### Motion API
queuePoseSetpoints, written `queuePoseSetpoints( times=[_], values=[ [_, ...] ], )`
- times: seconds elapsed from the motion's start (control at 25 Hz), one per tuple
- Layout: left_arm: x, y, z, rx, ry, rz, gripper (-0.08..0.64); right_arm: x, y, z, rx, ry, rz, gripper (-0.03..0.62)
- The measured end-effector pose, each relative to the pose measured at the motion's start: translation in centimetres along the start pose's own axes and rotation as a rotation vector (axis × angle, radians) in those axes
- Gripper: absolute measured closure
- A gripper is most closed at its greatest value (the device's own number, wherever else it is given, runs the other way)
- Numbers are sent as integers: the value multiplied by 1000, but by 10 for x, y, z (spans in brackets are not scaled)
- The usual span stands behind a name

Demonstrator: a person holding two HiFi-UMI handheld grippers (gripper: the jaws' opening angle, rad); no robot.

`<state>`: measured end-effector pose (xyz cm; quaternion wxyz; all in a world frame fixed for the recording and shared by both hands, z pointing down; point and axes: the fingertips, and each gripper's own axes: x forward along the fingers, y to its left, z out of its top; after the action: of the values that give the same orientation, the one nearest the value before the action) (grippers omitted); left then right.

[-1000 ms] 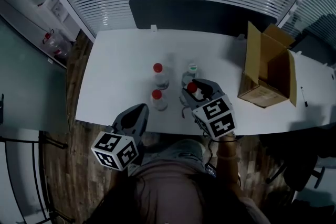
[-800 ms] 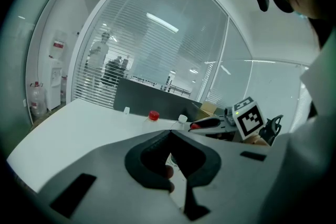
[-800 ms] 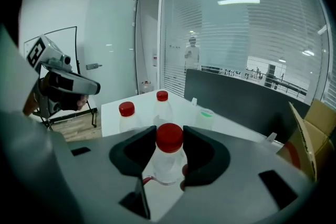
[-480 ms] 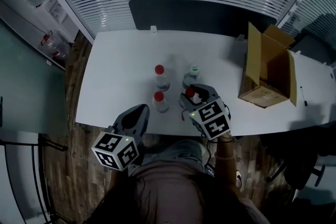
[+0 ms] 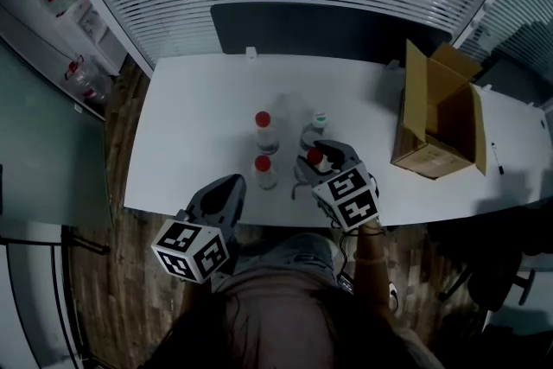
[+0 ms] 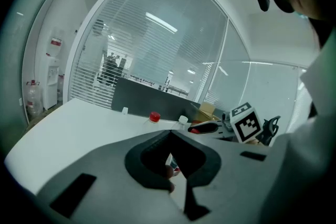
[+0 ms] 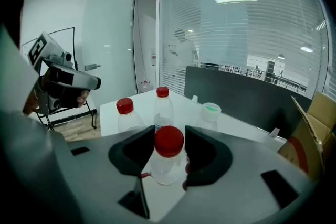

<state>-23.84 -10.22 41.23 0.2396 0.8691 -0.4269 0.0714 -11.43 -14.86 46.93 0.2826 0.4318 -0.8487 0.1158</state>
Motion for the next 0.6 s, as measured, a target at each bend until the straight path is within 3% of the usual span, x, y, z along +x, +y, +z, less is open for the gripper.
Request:
queuePoseSetpoints(
  times=[0.6],
  values=[
    [-2, 2, 5, 2, -12, -16, 552, -12, -1, 11, -6, -45, -33, 414]
  ],
)
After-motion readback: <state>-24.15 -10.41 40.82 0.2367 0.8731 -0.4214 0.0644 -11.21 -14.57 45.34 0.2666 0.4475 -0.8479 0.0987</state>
